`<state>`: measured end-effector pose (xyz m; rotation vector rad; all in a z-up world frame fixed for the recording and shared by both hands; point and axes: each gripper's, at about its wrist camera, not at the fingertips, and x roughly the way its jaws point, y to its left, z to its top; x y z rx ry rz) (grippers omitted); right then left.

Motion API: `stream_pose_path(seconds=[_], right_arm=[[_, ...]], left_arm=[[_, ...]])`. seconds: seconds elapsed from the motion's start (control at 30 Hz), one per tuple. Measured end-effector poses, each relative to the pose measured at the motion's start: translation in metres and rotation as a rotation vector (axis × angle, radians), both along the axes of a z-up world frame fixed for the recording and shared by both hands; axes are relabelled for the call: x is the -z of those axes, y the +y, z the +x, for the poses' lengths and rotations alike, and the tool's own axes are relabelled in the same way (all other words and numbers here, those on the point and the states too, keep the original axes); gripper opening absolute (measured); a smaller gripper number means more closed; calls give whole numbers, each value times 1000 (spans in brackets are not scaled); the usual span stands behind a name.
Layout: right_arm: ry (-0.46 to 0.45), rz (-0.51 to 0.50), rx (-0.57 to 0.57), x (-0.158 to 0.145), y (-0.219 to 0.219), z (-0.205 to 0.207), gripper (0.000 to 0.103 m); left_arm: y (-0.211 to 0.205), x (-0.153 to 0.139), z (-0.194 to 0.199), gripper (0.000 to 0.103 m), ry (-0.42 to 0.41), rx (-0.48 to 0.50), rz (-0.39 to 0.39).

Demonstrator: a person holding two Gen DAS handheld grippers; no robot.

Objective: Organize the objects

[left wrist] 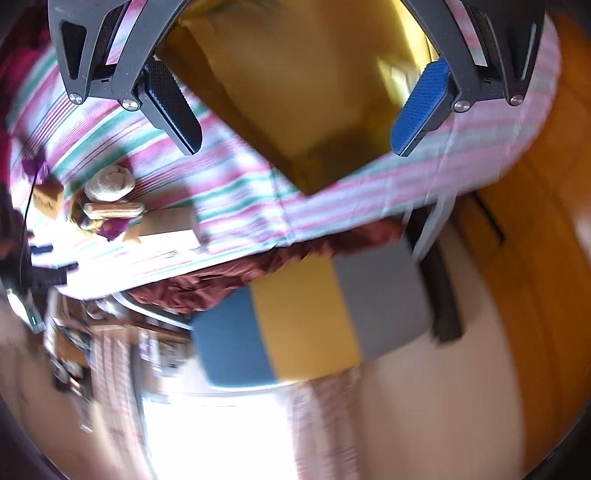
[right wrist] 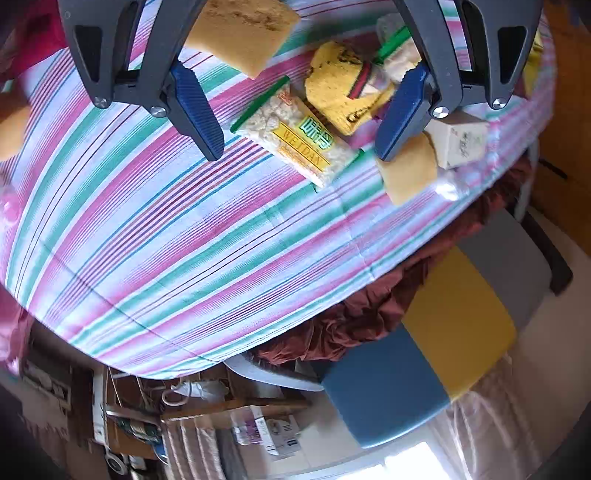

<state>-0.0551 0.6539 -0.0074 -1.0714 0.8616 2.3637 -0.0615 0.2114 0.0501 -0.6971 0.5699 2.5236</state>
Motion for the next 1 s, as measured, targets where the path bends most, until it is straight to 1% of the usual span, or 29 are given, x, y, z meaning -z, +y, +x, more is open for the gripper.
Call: stream_pose_path(seconds=[0.07,0.13,0.2,0.27,0.37,0.5,0.57,0.6,0.67,0.8,0.9,1.0], right_arm=[[20,-19,7,-2,4,4,85],[29,-79,-16,2,4,2,85],[22,-100,-48,3,-1,-1,85],[21,-108,-81,3,-7,-3,85],[22,-130,-116,4,-12,-5,85],[25,-187,-139,8,-10,-4,85],[21,-203,-152,10,-11,-5,86],[19,-207,-161,10,-12,-5,86],[12,-209,-181,11,-15,-7,86],[-9,-207,-213,13,-20,-10,85],[-20,-209,-225,14,-21,-11,85],[-28,-211,-227,16,-20,-11,86]], left_arm=[[27,-3,-9,103,18,69,-43],[57,-3,-19,103,19,143,-87],[86,2,-29,103,14,206,-137],[113,9,-38,103,-5,258,-182],[152,27,-54,103,-56,326,-241],[188,43,-75,103,-83,354,-274],[204,49,-87,103,-122,382,-282],[212,52,-91,103,-143,403,-292],[229,61,-99,103,-155,439,-327],[249,80,-116,103,-196,478,-376],[260,90,-123,103,-186,497,-412],[271,96,-128,103,-197,526,-430]])
